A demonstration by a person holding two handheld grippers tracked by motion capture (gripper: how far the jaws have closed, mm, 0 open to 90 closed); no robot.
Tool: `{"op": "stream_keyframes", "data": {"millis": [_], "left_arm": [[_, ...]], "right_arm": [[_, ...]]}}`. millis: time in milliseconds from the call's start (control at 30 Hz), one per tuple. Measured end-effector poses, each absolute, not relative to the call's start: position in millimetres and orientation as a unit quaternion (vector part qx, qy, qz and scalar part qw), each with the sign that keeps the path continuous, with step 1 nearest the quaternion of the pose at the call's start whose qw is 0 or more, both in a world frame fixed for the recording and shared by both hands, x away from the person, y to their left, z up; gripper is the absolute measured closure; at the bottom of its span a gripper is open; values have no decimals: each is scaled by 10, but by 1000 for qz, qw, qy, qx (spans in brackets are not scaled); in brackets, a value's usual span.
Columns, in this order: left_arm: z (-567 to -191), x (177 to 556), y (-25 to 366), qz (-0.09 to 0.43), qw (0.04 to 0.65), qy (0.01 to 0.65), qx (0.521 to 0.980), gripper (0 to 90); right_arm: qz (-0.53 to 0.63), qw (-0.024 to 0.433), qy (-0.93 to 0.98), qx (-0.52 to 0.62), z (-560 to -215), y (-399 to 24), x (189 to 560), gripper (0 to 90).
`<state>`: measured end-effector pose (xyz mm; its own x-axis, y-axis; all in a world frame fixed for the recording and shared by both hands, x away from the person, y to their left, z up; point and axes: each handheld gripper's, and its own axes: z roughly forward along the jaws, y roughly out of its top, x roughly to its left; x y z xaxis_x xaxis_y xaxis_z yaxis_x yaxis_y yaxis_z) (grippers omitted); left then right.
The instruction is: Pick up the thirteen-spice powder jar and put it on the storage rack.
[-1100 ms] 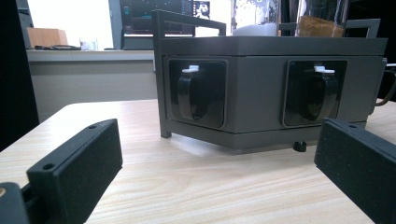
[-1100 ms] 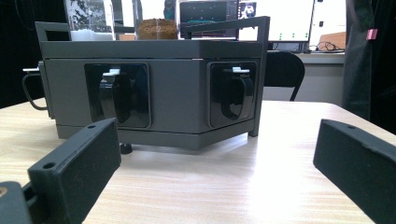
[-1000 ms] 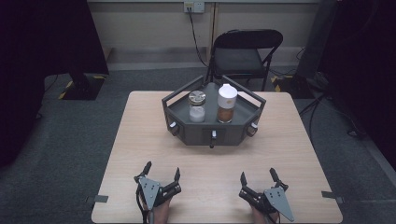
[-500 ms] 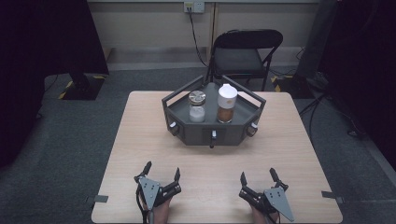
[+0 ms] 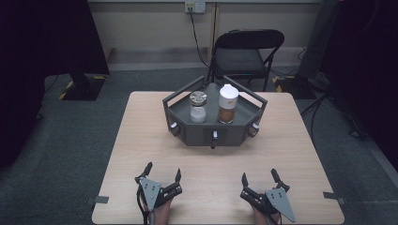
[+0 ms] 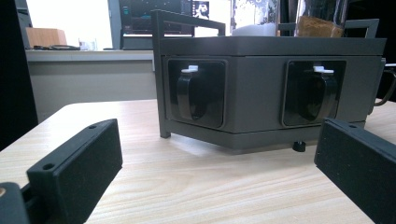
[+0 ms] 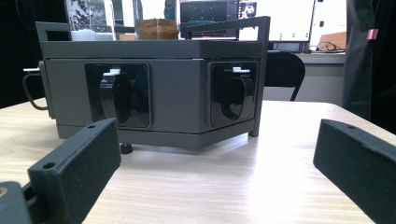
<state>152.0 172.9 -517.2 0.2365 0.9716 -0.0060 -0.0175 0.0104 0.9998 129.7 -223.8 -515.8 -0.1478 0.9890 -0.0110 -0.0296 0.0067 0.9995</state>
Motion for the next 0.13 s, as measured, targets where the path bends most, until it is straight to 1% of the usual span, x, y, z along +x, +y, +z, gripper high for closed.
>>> {"op": "stream_keyframes", "data": {"millis": [133], "left_arm": [[-5173,1528,1758,435,567,430,552,3]], "right_arm": [[542,470,529,453,-5159,-2244,1296,0]]}}
